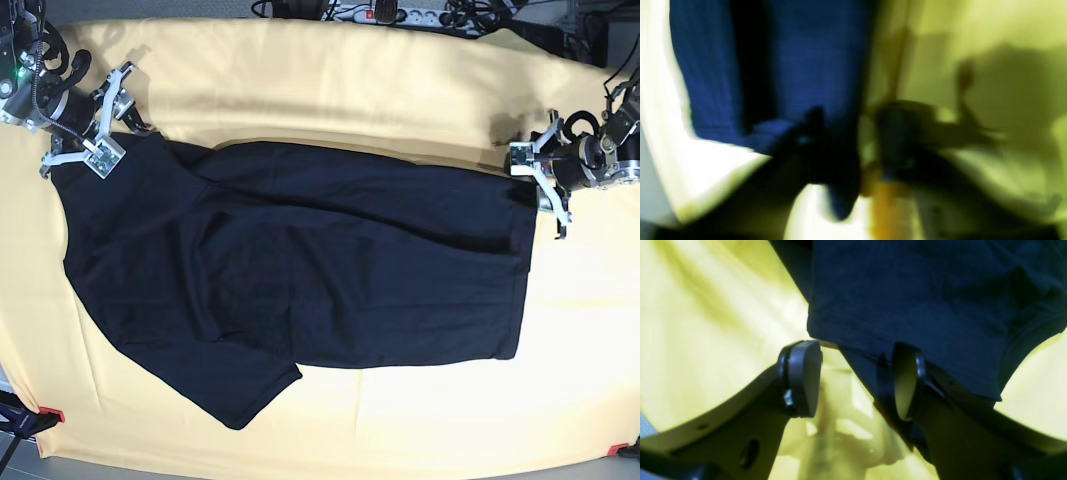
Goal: Fold the T-shirt properly
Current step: 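Hold the shirt edge with both grippers and adjust the grip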
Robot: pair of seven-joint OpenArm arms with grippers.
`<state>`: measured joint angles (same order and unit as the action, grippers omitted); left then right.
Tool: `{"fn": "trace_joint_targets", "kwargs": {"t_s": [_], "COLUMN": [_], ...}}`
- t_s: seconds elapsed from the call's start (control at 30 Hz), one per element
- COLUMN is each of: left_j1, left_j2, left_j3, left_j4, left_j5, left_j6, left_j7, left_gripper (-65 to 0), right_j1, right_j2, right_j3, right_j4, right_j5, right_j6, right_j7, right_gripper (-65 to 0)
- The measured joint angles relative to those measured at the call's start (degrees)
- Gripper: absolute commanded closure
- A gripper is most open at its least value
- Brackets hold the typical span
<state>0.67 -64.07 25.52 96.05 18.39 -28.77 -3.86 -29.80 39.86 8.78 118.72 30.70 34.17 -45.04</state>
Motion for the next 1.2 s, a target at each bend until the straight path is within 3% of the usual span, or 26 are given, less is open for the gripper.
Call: {"fn": "trace_joint_targets", "kwargs": {"t_s": [0.03, 0.13, 0.37, 0.57, 0.8, 0.9, 0.97, 1.1, 1.2], "left_j1": [0.2, 0.26, 0.26, -2.97, -4.48, -4.48, -4.5, -4.48, -4.66], "left_j2": [0.0, 0.0, -0.55, -0.68, -0.63, -0.5, -0.5, -0.48, -0.5], "left_j3": [0.17, 0.2, 0.42, 0.72, 0.7, 0.7, 0.7, 0.7, 0.61], "left_j4": [0.0, 0.02, 2.69, 3.41, 3.72, 3.72, 3.72, 3.72, 3.74], "left_j5": [-0.09, -0.15, 1.14, 1.05, -0.59, -1.42, -1.42, -1.4, -1.42], "left_j6": [-0.09, 0.28, 4.57, 3.69, 1.9, 1.53, 1.68, 1.77, 2.16], "left_j7": [0.33, 0.46, 2.4, 2.84, 3.3, 3.39, 3.32, 3.32, 3.3], "left_gripper": [0.0, 0.0, 0.0, 0.0, -26.3, -30.3, -27.9, -2.2, 0.0], "right_j1": [0.0, -0.02, -0.02, -0.02, -0.02, -0.02, -0.02, -0.02, -0.02], "right_j2": [0.0, -0.02, -0.02, 0.0, 0.0, -0.02, -0.02, 0.0, -0.02], "right_j3": [0.0, 0.0, 0.0, 0.0, 0.0, 0.0, 0.0, 0.0, 0.0], "right_j4": [0.0, 0.0, 0.0, 0.0, 0.0, 0.0, 0.0, 0.0, 0.0], "right_j5": [0.02, 0.0, -0.02, 0.0, 0.0, 0.0, 0.0, 0.0, 0.0], "right_j6": [-0.02, -0.07, -0.07, -0.07, -0.07, -0.07, -0.07, -0.74, -0.94], "right_j7": [0.0, -0.02, -0.04, -0.02, -0.02, -0.02, -0.02, -0.02, -0.02], "right_gripper": [-36.0, -36.0, -36.0, -36.0, -36.0, -36.0, -36.0, -36.0, -36.0]}}
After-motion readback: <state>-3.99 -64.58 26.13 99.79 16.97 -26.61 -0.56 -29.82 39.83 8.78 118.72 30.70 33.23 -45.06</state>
